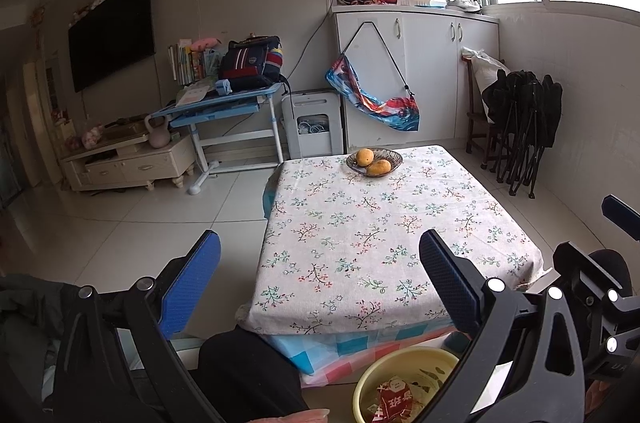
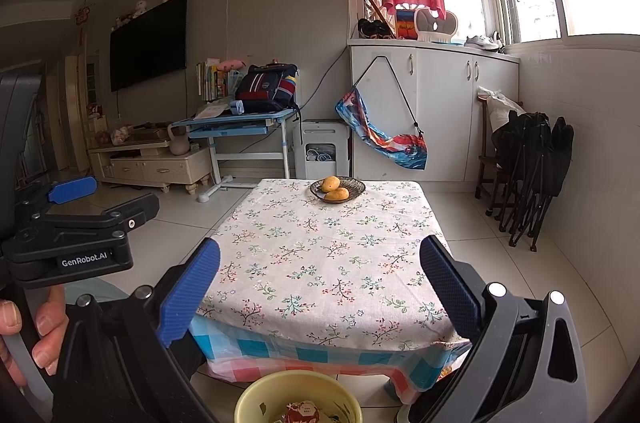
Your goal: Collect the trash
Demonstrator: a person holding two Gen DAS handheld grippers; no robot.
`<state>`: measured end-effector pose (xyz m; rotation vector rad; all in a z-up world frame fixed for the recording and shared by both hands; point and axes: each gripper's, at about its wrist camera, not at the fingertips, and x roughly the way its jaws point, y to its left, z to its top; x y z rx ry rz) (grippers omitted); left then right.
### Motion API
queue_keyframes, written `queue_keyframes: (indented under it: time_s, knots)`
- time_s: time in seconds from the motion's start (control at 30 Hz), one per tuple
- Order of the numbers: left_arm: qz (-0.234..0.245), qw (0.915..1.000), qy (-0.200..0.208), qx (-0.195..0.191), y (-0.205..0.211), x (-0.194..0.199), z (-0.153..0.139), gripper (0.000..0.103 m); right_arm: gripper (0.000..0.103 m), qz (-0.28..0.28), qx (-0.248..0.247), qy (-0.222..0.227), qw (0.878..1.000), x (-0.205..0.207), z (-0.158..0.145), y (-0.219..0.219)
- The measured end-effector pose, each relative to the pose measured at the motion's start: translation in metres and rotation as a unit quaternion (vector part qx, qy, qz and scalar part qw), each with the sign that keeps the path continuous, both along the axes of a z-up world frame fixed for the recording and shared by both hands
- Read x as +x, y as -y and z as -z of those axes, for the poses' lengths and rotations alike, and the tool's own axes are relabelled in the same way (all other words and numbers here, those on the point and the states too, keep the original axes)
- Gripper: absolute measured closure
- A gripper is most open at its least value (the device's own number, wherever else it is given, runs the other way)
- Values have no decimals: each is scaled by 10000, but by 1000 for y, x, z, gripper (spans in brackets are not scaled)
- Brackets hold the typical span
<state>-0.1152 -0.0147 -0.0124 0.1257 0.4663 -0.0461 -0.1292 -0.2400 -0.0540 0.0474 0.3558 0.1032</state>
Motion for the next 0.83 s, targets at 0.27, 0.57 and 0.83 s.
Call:
queue_keyframes:
  time_s: [0.27,0.57,0.83]
  knots:
    - [78,9996,-236,-143,-9,2,8,7,7,6,23,-43,10000,-1,1,3]
    - [255,9988,7,423,2,-16,9,7,7,24,15,-95,10000,-2,1,6]
    - [149,9988,-445,158,-3,-1,12,7,7,57,34,-104,9999,-3,-1,10]
